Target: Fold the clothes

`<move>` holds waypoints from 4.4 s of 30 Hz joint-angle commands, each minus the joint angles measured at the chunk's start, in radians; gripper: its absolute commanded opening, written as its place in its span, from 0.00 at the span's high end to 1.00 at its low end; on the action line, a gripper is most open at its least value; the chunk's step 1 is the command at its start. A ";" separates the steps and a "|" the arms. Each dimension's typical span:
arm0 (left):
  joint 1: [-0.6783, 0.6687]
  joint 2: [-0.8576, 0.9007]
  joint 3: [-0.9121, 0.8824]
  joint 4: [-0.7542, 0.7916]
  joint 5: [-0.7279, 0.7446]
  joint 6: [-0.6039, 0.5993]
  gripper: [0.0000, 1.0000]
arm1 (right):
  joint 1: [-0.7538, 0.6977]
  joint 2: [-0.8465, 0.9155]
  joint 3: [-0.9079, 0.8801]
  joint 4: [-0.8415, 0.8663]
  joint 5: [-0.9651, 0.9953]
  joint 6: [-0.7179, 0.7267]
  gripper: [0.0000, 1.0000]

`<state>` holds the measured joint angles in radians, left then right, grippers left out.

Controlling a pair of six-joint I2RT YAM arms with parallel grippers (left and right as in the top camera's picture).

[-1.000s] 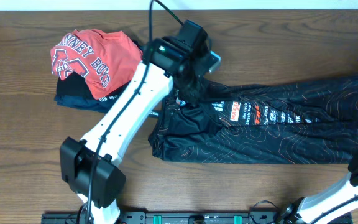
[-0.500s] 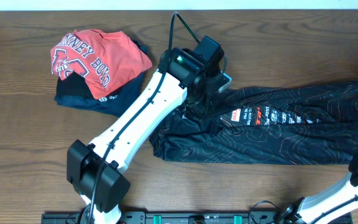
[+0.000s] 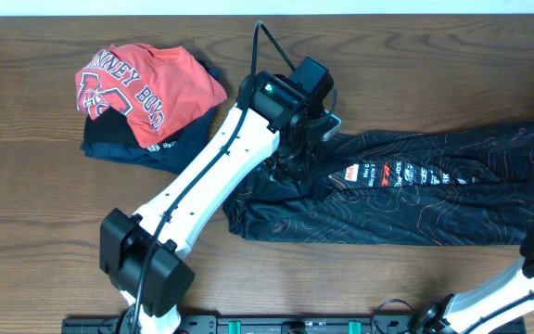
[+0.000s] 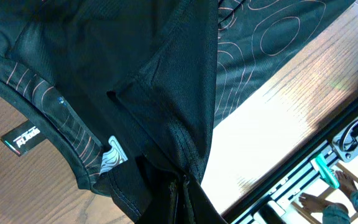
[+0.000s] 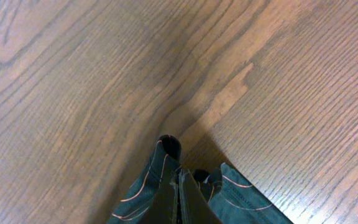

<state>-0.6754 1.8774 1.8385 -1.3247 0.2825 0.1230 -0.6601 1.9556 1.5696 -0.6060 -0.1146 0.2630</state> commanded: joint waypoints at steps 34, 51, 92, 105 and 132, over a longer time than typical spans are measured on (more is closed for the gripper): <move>-0.011 -0.015 -0.004 -0.054 0.005 -0.016 0.94 | -0.073 -0.016 -0.001 -0.292 0.343 0.001 0.99; -0.011 -0.015 -0.004 -0.058 0.005 -0.016 0.93 | -0.075 -0.016 -0.001 -0.303 0.342 0.037 0.48; -0.008 -0.018 -0.363 0.197 0.005 -0.016 0.20 | -0.096 0.039 -0.042 -0.243 0.126 -0.204 0.48; 0.080 -0.195 -0.284 0.169 0.005 -0.023 0.11 | -0.227 0.145 -0.042 -0.279 -0.037 -0.468 0.29; 0.158 -0.312 -0.284 0.243 -0.014 -0.010 0.06 | -0.283 0.247 -0.076 -0.360 -0.257 -0.605 0.99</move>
<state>-0.5213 1.5677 1.5425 -1.0855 0.2813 0.1024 -0.9474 2.1628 1.5051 -0.9627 -0.3782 -0.3405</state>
